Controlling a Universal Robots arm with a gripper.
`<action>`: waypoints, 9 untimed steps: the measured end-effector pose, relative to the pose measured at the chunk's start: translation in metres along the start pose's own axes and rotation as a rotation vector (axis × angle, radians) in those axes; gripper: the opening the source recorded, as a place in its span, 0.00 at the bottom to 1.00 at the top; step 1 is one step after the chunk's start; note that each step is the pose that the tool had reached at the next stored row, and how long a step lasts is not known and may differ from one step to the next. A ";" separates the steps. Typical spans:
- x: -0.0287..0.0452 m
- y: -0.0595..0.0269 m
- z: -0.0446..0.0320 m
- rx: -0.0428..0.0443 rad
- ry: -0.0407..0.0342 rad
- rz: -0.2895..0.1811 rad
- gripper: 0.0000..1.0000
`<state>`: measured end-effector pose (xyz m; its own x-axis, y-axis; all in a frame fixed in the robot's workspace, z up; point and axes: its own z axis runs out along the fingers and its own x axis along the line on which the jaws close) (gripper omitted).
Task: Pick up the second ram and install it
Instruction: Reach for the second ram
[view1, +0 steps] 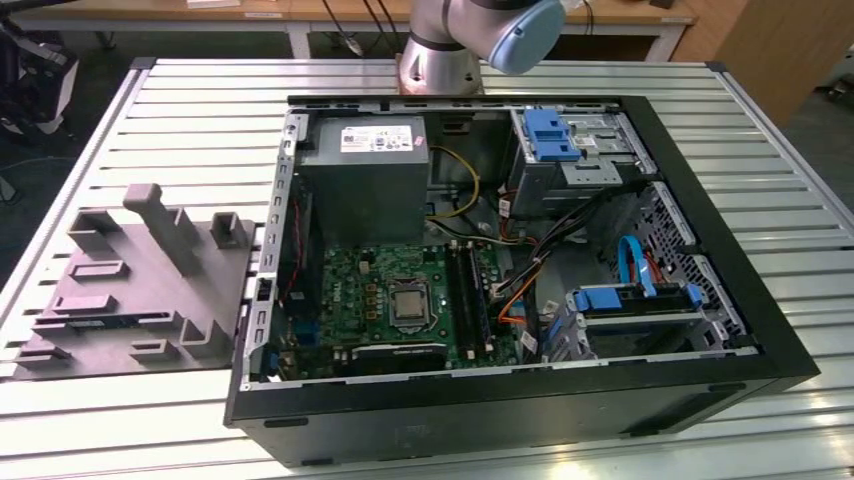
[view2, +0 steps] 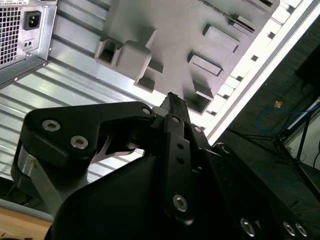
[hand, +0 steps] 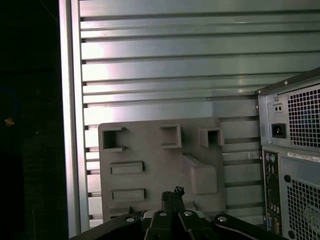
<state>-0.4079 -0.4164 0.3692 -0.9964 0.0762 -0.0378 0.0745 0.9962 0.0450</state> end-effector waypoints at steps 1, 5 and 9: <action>0.0002 -0.0017 0.0011 0.0000 0.0000 0.000 0.10; 0.0011 -0.0092 0.0059 0.0000 0.0000 0.000 0.10; 0.0019 -0.0168 0.0102 0.0001 0.0001 0.000 0.10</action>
<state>-0.4106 -0.4326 0.3582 -0.9964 0.0763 -0.0377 0.0745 0.9962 0.0449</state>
